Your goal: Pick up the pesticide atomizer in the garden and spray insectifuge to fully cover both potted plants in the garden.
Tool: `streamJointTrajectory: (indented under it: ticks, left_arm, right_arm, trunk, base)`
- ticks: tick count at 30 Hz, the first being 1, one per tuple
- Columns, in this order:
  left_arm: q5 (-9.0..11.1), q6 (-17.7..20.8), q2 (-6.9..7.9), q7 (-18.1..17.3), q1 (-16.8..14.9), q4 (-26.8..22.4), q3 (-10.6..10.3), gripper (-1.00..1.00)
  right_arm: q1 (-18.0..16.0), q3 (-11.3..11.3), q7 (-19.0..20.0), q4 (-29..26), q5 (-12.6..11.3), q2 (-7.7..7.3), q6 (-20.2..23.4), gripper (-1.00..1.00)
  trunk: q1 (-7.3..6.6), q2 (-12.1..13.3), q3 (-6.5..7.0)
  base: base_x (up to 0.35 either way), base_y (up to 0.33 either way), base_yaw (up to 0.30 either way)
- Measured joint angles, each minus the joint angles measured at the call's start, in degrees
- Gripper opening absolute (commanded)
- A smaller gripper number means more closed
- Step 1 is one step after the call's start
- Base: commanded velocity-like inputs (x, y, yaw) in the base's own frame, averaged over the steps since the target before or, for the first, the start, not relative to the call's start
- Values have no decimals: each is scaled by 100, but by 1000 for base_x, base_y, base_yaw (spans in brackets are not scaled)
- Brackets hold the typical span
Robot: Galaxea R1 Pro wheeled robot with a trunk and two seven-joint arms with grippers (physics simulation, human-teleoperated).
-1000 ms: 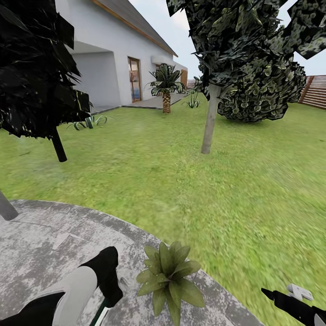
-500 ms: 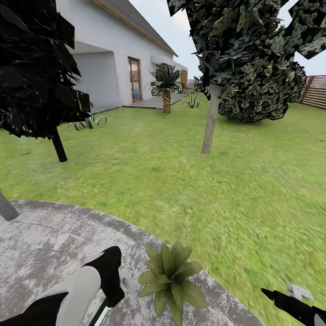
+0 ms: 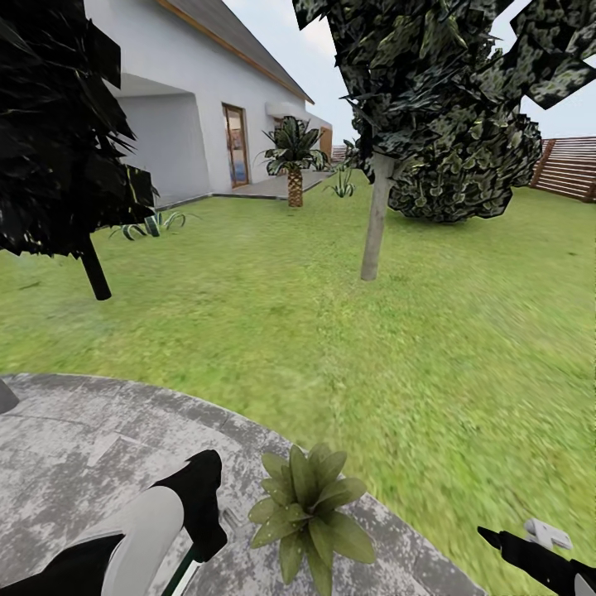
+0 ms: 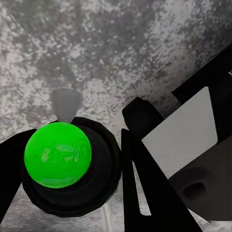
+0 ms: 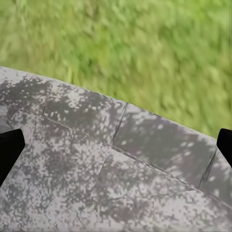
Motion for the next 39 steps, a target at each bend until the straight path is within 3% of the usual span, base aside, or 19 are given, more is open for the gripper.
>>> streamJointTrajectory:
  ticks: [9,18,34,39]
  left_arm:
    - [6,0,-2,0,0,3,-5,-100]
    - [9,2,-4,-2,-1,9,-5,-100]
    - [6,5,15,13,17,-94,7,-100]
    - [2,6,15,6,18,-423,11,-100]
  right_arm:
    - [0,8,-1,1,0,0,-1,100]
    - [1,8,0,2,-1,1,-1,100]
    - [0,8,0,4,0,0,0,100]
    - [0,9,0,8,1,0,0,100]
  trunk:
    - [-1,0,0]
    - [0,0,0]
    - [0,0,0]
    - [109,-199,-89]
  base:
    - [67,82,-9]
    - [19,52,-194]
    - [6,23,-5]
    - [0,0,0]
